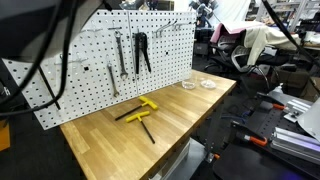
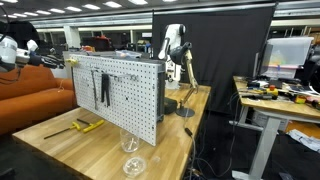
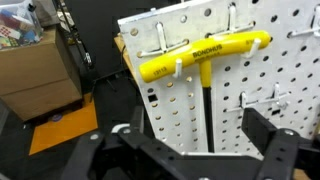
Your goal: Hang the objects on the slat wall
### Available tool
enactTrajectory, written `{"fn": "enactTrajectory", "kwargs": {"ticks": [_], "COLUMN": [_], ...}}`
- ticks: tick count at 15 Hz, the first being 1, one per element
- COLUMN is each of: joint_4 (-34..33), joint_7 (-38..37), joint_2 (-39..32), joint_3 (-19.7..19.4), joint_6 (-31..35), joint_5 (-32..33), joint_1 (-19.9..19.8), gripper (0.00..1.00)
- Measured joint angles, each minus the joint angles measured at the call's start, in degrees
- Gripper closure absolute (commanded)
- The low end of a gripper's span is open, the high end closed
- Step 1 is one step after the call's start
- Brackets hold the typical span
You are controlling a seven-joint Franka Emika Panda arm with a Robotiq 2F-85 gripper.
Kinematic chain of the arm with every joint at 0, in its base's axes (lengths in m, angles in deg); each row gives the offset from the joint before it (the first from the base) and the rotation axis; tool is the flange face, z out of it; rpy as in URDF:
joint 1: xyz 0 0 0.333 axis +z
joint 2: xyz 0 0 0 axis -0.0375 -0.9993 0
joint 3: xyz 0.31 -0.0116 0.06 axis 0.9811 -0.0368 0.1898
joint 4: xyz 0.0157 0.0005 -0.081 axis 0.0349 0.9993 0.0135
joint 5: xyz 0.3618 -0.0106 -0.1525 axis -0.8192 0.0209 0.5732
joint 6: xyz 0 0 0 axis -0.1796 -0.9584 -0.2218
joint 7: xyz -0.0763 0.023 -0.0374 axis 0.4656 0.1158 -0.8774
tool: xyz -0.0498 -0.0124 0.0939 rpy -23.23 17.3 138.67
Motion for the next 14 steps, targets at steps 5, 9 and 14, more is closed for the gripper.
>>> {"fn": "enactTrajectory", "kwargs": {"ticks": [5,9,14], "joint_4": [9.1,11.2,11.3], "joint_7": [-3.7,-4.6,-4.7], "joint_2": [6.7,8.2,8.2], "joint_3": [5.1,5.1,5.2], "joint_6": [-3.2,-3.2,-3.2], "joint_5": [-14.9,-15.9,-15.9], "joint_1": [0.1,-0.6,-0.6], "gripper": [0.0,0.0,0.0]}}
